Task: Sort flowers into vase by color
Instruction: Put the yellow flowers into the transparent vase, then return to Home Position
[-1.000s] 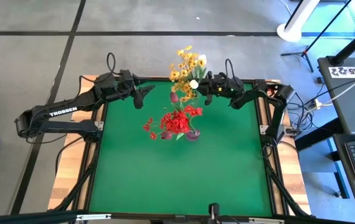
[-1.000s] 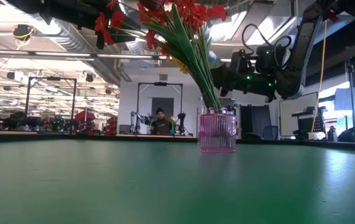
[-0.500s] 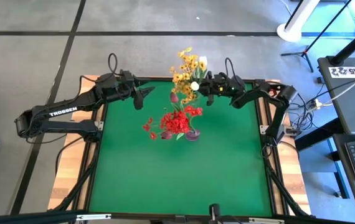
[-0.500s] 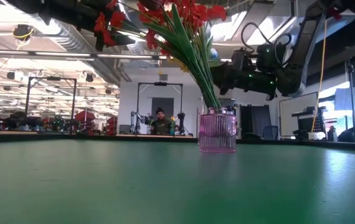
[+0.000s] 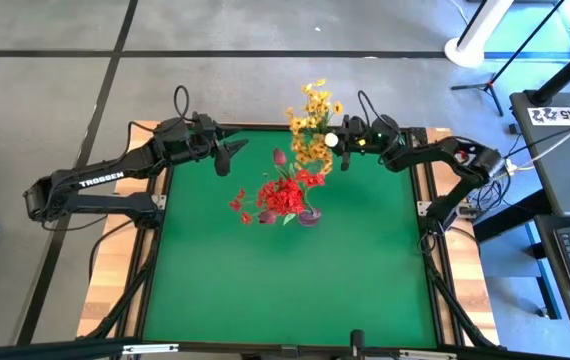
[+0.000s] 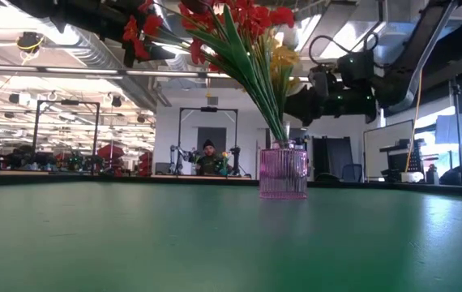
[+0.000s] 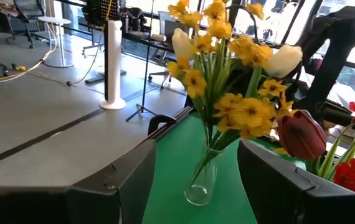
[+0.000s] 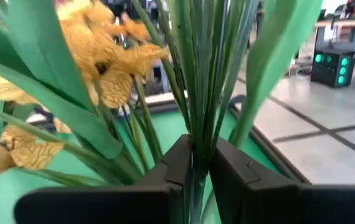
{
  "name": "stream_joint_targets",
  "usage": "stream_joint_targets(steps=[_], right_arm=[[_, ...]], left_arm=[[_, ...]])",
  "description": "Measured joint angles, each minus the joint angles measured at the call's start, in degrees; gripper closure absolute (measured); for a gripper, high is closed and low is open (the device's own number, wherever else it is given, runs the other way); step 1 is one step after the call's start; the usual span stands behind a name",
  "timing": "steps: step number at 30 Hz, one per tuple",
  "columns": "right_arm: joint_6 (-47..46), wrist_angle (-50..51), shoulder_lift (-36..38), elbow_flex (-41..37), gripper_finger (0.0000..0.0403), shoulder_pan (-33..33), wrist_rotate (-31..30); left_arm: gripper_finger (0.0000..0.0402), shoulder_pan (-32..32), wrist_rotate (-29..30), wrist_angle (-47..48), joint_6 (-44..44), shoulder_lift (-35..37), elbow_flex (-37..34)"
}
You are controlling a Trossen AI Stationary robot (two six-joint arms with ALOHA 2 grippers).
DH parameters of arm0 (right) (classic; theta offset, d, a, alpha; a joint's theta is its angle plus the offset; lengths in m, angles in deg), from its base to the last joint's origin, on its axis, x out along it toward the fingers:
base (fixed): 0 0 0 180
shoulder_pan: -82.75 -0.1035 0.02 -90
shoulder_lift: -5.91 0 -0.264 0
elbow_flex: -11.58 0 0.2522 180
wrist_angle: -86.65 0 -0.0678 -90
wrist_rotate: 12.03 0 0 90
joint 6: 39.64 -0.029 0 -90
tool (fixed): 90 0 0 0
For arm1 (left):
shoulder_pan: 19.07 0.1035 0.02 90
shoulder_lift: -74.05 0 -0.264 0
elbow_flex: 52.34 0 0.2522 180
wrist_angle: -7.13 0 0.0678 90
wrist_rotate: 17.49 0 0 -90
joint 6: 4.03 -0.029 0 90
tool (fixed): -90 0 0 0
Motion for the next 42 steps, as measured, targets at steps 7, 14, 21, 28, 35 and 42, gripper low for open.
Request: stream_joint_targets(steps=[7, 14, 21, 28, 35, 42], right_arm=[[7.12, 14.8, 7.08, -0.02, 0.0348, -0.01, -2.09], [10.67, 27.64, 15.21, -0.02, 0.0266, -0.01, -5.9], [10.86, 38.49, 23.03, -0.02, 0.0154, -0.01, -6.74], [12.43, 49.88, 33.57, -0.02, 0.0108, 0.01, -10.55], [13.91, 58.75, 43.37, -0.02, 0.0123, 0.01, -11.12], [7.7, 53.33, 47.51, -5.99, 0.0166, -0.1, -10.34]], left_arm=[[0.018, 0.01, 0.15, 0.0, 0.03, 0.0, 0.0], [0.018, 0.01, 0.17, 0.01, 0.2, 0.0, 0.0], [0.018, 0.04, 0.2, 2.03, 0.46, 0.0, 0.0], [0.018, 0.04, -0.17, 5.84, -1.36, 2.75, 0.02], [0.018, 0.02, -7.76, 3.97, -2.8, 8.01, -2.1], [0.018, -2.14, -10.23, -13.47, 2.55, 8.26, -15.6]])
